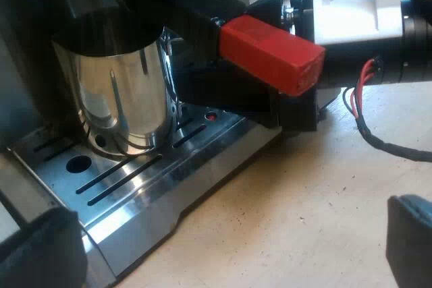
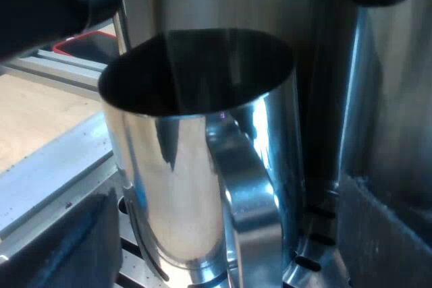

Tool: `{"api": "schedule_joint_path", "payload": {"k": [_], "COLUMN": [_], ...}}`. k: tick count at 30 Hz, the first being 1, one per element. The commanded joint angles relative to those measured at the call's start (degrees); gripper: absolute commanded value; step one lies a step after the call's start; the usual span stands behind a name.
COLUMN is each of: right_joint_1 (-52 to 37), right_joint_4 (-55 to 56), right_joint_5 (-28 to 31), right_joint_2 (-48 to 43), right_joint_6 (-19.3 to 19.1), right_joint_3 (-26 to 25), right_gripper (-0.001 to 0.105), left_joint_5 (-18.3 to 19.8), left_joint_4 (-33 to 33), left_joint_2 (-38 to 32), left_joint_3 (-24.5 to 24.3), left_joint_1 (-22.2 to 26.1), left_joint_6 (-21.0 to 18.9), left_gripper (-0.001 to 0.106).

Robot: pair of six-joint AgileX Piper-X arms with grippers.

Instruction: Remove mug from coffee machine

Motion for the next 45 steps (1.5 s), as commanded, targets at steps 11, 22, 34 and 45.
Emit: {"api": "schedule_joint_path", "payload": {"k": [11,22,34,45], "right_joint_1": [-0.1,-0.1,0.2,2.2], "right_joint_4": [1.4,1.8,13.5,18.1], "right_joint_5": [0.0,0.0,1.7,4.1], "right_joint_2": [2.7,2.7,-6.6,-21.8], "right_joint_6": [-0.1,-0.2,-0.7,-0.2], "right_joint_3": [-4.3,-4.3,-2.3,11.8], "right_gripper": [0.039,0.000,0.000,0.000], "left_joint_5": [0.6,0.6,1.0,2.0], "left_joint_4": [-1.6,-1.6,-5.0,-4.7], "left_joint_2": [0.0,0.0,0.0,0.0], "left_joint_3": [1.0,1.0,1.0,-2.3], "left_joint_1": [-0.2,-0.2,-0.2,-0.2], "left_joint_6": [0.0,0.0,-0.1,-0.1], "left_gripper": [0.091,0.091,0.091,0.091]}}
